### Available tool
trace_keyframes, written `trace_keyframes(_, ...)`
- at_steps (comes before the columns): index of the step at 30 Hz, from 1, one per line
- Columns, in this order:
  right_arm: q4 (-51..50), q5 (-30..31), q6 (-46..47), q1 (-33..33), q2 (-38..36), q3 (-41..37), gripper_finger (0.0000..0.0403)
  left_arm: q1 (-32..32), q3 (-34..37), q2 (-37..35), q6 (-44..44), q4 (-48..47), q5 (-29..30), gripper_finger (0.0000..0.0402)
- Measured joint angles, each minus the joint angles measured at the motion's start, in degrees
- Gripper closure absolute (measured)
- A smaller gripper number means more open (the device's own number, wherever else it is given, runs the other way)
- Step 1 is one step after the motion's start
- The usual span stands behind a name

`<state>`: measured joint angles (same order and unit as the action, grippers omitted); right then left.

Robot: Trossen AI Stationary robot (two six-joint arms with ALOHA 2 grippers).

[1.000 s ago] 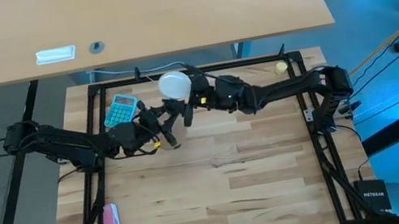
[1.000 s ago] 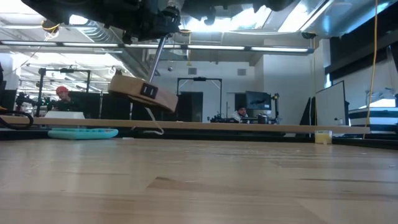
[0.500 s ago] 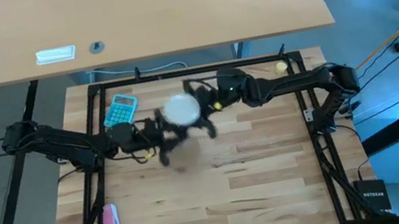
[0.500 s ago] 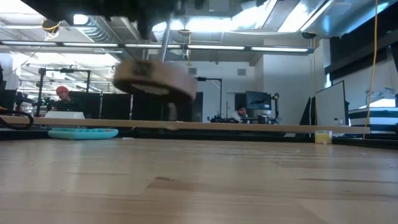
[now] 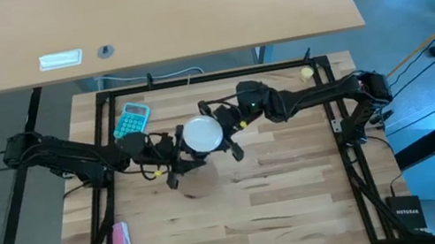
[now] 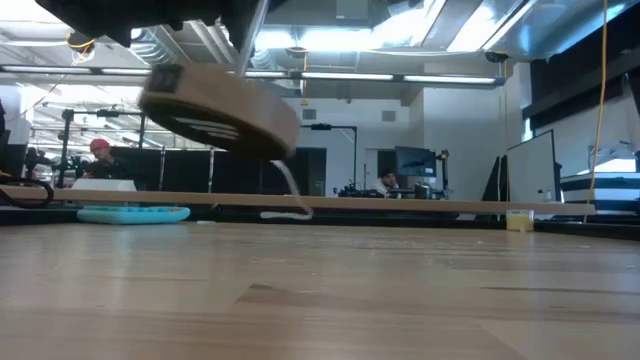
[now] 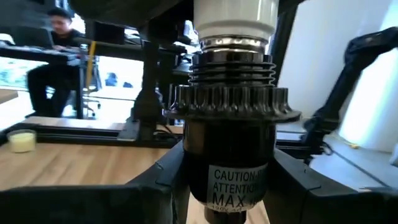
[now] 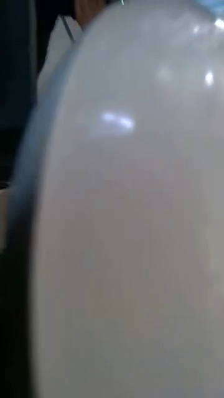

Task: Screw lightbulb
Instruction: Remove the light bulb from the lamp

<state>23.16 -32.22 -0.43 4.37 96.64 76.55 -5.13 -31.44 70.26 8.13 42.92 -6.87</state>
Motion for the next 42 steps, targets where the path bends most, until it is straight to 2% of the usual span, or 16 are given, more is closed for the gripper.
trace_keyframes(3, -3.29, 3.15, 0.5, 0.0, -0.12, 0.7, 0.0238, -0.07, 0.0, 0.0, -1.26, -0.52, 3.18, 0.0267)
trace_keyframes(6, -17.76, 5.74, 1.28, 1.3, -1.65, 3.82, 0.0145, -0.07, 0.04, 0.02, -2.97, -0.83, 7.51, 0.0267)
trace_keyframes(8, -27.46, 10.34, 1.28, 2.27, -3.16, 6.53, 0.0079, 0.25, 0.04, -0.04, -4.18, -0.53, 10.78, 0.0267)
trace_keyframes(10, -35.11, 15.8, 0.93, 2.55, -4.93, 8.09, 0.0031, 0.41, 0.04, -0.09, -4.69, -0.36, 13.3, 0.0267)
trace_keyframes(11, -37.35, 18.74, 0.42, 2.53, -5.75, 8.48, 0.002, 0.43, 0.04, -0.1, -4.94, -0.25, 14.53, 0.0267)
trace_keyframes(14, -42.51, 25.9, -1.42, 2.33, -8.28, 8.5, 0.0029, 0.42, 0.04, -0.13, -7.1, -0.17, 17.46, 0.0267)
trace_keyframes(17, -44.27, 29.42, -1.34, 2.46, -9.18, 8.52, 0.0057, 0.48, 0.02, -0.13, -7.94, -0.2, 20.31, 0.0267)
trace_keyframes(21, -38.93, 30.66, 0.34, 2.42, -9.16, 5.73, 0.0084, 0.59, 0.0, -0.15, -9.92, -0.29, 26.14, 0.0267)
trace_keyframes(26, -33.18, 30.54, 3.2, 2.38, -9.05, 1.76, 0.01, 0.59, -0.02, -0.15, -11.45, -0.43, 34.93, 0.0267)
trace_keyframes(35, -9.28, 30.95, 14.84, 2.38, -5.53, -4.01, 0.0103, 0.68, -0.07, -0.17, -12.93, -0.35, 40.48, 0.0267)
trace_keyframes(42, 6.12, 31.26, 15.27, 2.39, 0.35, -3.87, 0.0103, 0.68, -0.11, -0.17, -12.52, -0.59, 40.82, 0.0267)
